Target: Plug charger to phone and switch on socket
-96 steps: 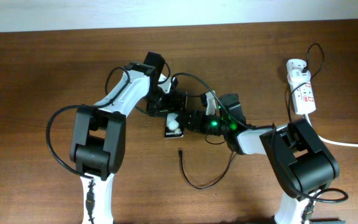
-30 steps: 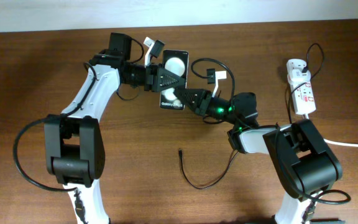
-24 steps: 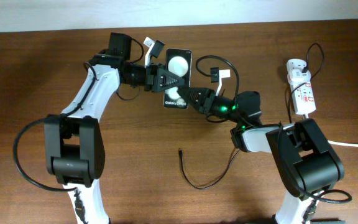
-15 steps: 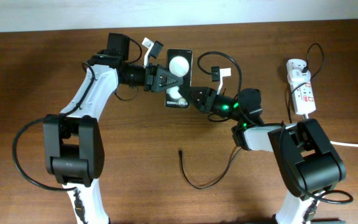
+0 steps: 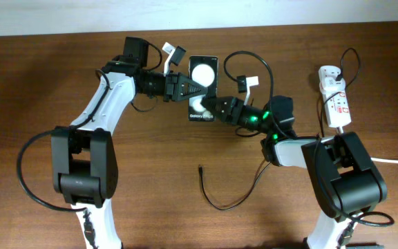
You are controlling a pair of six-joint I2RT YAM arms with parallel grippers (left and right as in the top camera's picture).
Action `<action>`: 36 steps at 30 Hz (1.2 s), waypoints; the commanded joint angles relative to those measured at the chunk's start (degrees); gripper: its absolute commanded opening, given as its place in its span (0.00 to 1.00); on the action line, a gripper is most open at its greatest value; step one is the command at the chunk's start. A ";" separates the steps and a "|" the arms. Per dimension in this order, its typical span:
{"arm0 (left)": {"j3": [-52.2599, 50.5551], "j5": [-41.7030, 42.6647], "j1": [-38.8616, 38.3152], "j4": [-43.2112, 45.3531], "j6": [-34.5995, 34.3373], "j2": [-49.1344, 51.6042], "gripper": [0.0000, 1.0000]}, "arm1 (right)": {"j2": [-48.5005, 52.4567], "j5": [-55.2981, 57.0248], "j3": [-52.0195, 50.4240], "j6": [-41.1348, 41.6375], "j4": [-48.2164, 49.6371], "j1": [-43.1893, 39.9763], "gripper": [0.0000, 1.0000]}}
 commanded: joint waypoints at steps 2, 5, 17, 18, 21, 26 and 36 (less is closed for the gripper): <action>0.72 -10.05 0.11 -1.27 -0.92 -2.38 0.00 | 1.38 -5.18 -0.57 0.02 -0.11 -4.63 0.94; 0.63 -28.48 0.02 -3.26 -9.35 -2.38 0.00 | 1.38 -11.58 -0.57 0.00 -0.17 -8.85 0.99; -1.40 -82.84 -14.82 -13.22 -30.91 -1.99 0.00 | 1.38 -7.80 -0.57 -29.09 -38.56 -10.12 0.99; -2.75 -84.30 -15.47 -12.87 -31.71 -1.95 0.00 | 1.38 -4.55 -0.57 -29.20 -41.46 -10.12 0.99; -5.90 -84.24 -15.82 -11.72 -32.35 -1.92 0.01 | 1.38 2.71 -0.59 -29.20 -46.73 -10.12 0.99; -7.32 -84.02 -15.82 -9.01 -32.35 -1.92 0.25 | 1.38 3.41 -0.57 -29.18 -46.82 -10.12 0.99; -7.32 -84.00 -15.82 -7.65 -32.37 -1.92 0.19 | 1.38 3.41 -0.57 -29.18 -46.84 -10.12 0.98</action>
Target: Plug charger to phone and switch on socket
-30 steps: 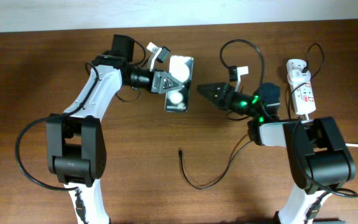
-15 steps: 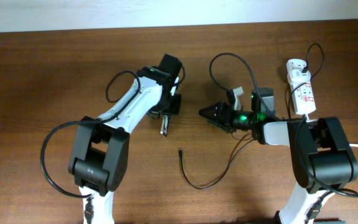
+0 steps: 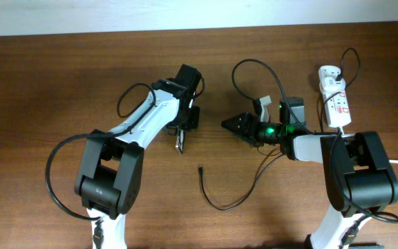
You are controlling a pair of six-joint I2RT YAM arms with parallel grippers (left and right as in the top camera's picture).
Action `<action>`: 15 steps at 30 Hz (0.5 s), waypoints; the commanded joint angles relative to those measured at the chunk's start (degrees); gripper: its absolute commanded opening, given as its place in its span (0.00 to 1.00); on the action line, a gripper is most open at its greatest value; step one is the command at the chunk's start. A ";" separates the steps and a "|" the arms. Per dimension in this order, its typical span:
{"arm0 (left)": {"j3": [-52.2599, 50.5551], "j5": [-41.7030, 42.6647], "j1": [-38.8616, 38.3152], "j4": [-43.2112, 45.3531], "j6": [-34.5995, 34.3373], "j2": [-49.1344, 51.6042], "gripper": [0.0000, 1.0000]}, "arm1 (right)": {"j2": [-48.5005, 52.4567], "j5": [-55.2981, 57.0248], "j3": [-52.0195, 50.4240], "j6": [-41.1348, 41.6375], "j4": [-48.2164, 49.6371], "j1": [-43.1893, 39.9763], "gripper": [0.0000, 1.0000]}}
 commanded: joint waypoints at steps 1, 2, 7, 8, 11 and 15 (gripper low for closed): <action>-0.48 -0.57 -0.02 0.26 -0.15 -0.31 0.19 | 1.29 7.56 -0.68 -1.38 -1.14 -0.24 0.99; -0.50 -0.57 -0.02 0.24 -0.15 -0.33 0.21 | 1.29 7.56 -0.68 -1.40 -1.11 -0.24 0.99; -1.84 -0.57 -0.04 0.72 -0.17 -0.28 0.16 | 1.29 7.56 -0.68 -1.40 -1.14 -0.24 0.99; -2.10 -0.59 -0.02 1.51 -0.15 -0.28 0.13 | 1.29 7.58 -0.68 -1.40 -1.11 -0.24 0.99; -2.08 -0.57 -0.02 2.73 -0.17 -0.28 0.05 | 1.29 7.74 -0.68 -1.38 -1.11 -0.24 0.99; -1.18 1.38 0.22 2.45 -0.15 -0.59 0.00 | 1.29 7.72 -0.70 -1.40 -5.25 -0.26 0.99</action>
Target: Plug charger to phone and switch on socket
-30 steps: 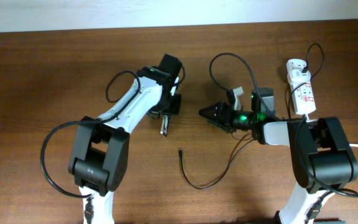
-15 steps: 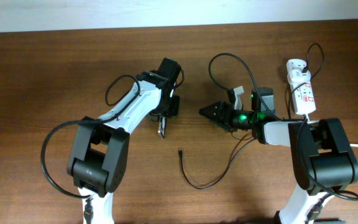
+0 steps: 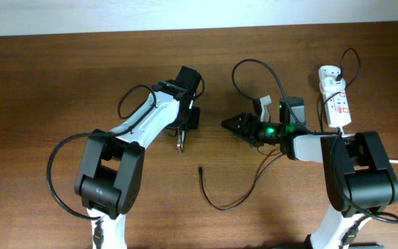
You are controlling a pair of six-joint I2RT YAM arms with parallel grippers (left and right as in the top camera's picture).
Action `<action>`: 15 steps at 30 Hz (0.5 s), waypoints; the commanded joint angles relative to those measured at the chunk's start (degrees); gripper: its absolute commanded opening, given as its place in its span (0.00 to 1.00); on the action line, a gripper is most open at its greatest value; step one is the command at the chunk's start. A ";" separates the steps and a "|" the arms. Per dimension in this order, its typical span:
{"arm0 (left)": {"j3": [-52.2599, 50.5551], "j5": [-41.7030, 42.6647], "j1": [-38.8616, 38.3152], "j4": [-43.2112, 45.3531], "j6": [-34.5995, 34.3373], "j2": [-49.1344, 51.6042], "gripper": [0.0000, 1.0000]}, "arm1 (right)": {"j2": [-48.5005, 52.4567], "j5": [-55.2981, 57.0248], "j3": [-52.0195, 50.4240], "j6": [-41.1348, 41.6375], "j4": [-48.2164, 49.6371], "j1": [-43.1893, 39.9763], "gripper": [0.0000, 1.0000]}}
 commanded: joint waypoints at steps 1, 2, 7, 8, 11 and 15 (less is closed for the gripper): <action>0.72 5.25 0.90 -0.02 0.04 -1.16 0.00 | 1.40 7.39 -1.07 -1.05 -4.07 -0.22 0.99; 1.01 8.92 1.95 -0.04 0.04 -1.84 0.00 | 1.40 7.39 -1.07 -1.05 -4.09 -0.22 0.99; 1.18 34.40 13.60 0.20 0.09 -3.34 0.00 | 1.40 7.43 -1.07 -1.03 -4.50 -0.22 0.99; 1.20 37.44 15.74 0.35 0.13 -3.34 0.00 | 1.40 7.43 -1.07 -1.03 -4.52 -0.22 0.99; 1.03 48.39 22.64 1.49 3.61 -3.34 0.00 | 1.40 7.43 -1.07 -1.03 -4.50 -0.22 0.99; -5.35 55.91 24.70 9.70 3.56 -3.34 0.00 | 1.40 7.45 -1.07 -1.05 -4.61 -0.22 0.99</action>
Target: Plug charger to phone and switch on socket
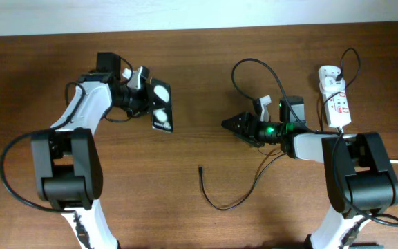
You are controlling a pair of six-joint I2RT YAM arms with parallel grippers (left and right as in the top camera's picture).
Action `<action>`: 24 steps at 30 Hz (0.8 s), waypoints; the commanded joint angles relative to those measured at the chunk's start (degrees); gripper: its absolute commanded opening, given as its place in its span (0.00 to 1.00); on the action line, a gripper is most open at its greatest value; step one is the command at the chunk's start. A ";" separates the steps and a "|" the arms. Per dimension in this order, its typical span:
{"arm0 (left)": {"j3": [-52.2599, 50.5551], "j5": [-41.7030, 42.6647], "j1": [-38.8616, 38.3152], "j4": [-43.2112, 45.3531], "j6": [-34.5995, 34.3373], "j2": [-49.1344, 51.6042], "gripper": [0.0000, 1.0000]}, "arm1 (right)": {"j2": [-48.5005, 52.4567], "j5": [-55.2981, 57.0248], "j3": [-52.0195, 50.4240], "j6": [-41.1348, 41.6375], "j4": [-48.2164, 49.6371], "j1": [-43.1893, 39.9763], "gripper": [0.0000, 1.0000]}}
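Note:
The black phone (pixel 162 104), with a white disc on its back, lies tilted at the centre-left of the table. My left gripper (pixel 150 102) is shut on its left edge. My right gripper (pixel 226 124) points left at mid-table, its fingers drawn to a point with nothing between them, well right of the phone. The black charger cable (pixel 220 200) curls on the table in front, its loose plug end (pixel 200 168) lying between the two arms. The white power strip (pixel 334 95) lies at the far right, its switch too small to read.
A black cable loops from the right wrist up towards the back (pixel 254 66). Another lead arcs from the power strip's top (pixel 354 59). The table's back edge meets a white wall (pixel 199 14).
My left arm has swung left and back with the phone, which showed edge-on near the centre and now shows its back at centre-left. The right gripper, the cable and the power strip have not moved.
At first both grippers met at the phone, near the back centre of the table. Then the right gripper had drawn back to the right, empty, while the left held the phone edge-on near the middle. Now the left holds it flatter, further left.

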 commanded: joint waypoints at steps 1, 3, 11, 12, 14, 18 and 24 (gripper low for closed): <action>-7.80 14.14 0.07 8.76 1.16 -2.69 0.00 | 1.95 7.10 -1.66 -0.24 -1.99 -0.22 0.99; -12.79 19.96 0.17 15.85 1.18 -2.69 0.00 | 1.95 7.10 -1.66 -0.24 -2.01 -0.22 0.99; -19.85 26.40 0.92 28.24 3.98 -2.69 0.00 | 1.95 10.29 -1.66 -0.26 -5.42 -0.22 0.99; -19.85 26.62 0.92 28.50 3.96 -2.69 0.00 | 1.95 10.29 -1.66 -0.26 -5.42 -0.22 0.99; -19.85 26.64 0.92 28.48 3.91 -2.69 0.00 | 1.95 10.29 -1.66 -0.26 -5.42 -0.22 0.92; -19.85 26.62 0.92 28.52 3.69 -2.69 0.00 | 1.95 10.27 -1.66 -0.90 -5.46 -0.20 0.04; -19.85 26.64 0.92 28.52 3.28 -2.69 0.00 | -1.01 7.85 -1.64 -2.64 -11.69 -0.15 0.04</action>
